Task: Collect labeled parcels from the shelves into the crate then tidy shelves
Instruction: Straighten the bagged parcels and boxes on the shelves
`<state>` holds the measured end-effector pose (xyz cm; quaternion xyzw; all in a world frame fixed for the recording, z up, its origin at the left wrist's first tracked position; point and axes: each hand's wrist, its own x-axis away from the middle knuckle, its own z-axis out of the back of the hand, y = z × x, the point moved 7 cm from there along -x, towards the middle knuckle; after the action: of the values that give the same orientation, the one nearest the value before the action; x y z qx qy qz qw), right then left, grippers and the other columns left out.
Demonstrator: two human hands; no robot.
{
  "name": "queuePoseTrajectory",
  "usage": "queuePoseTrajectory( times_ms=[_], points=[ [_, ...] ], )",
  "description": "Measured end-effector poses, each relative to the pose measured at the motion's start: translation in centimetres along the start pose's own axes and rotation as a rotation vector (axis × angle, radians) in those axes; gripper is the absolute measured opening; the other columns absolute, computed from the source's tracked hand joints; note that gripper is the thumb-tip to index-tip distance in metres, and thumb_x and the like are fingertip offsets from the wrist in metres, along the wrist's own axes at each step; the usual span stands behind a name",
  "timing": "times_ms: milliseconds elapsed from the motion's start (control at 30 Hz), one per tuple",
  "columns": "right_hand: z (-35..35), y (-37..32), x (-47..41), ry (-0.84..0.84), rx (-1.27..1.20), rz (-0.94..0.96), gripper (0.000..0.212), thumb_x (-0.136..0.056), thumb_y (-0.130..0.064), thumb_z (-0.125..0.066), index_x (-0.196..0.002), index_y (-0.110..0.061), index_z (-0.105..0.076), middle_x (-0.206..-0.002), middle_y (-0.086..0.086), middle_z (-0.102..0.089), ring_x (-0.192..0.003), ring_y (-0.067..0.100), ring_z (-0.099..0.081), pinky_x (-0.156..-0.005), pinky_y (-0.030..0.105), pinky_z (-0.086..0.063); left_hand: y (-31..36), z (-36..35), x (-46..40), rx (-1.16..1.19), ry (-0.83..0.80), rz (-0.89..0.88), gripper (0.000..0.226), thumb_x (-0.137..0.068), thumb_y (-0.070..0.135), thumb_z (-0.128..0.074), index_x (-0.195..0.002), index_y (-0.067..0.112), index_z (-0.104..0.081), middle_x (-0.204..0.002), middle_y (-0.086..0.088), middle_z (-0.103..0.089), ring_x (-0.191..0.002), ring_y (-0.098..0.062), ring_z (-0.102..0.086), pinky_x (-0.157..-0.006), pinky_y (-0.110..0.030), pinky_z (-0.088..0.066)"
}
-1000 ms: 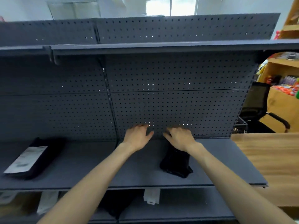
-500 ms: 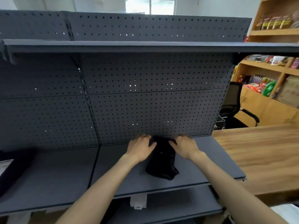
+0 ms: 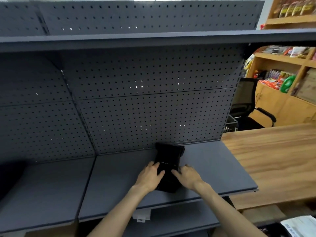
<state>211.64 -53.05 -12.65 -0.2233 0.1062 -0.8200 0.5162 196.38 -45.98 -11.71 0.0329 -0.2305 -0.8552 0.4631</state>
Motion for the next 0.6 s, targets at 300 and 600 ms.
queuePoseTrajectory(
  times_ms=[300,600],
  points=[
    [-0.7,1.2,0.3,0.022,-0.127,0.029,0.049,-0.102,-0.046,-0.039,-0.118,-0.006,-0.062,-0.124,0.017,-0.052,-0.124,0.033,-0.041,-0.104,0.038,-0.035,1.1,-1.6,0.5,0.151,0.073,0.074,0.065,-0.102,0.043,-0.049,-0.156,0.012,-0.031,-0.158,-0.01,-0.03,-0.143,-0.03,-0.032,-0.118,-0.038,-0.032],
    [2.4,2.0,1.2,0.043,-0.712,0.11,0.036,-0.102,-0.035,-0.047,-0.13,-0.013,-0.055,-0.118,-0.002,-0.062,-0.109,0.012,-0.057,-0.086,0.02,-0.04,2.6,-2.5,1.6,0.467,0.145,0.175,0.069,-0.099,0.058,-0.047,-0.15,0.012,-0.044,-0.154,-0.007,-0.039,-0.139,-0.021,-0.042,-0.116,-0.033,-0.035]
  ],
)
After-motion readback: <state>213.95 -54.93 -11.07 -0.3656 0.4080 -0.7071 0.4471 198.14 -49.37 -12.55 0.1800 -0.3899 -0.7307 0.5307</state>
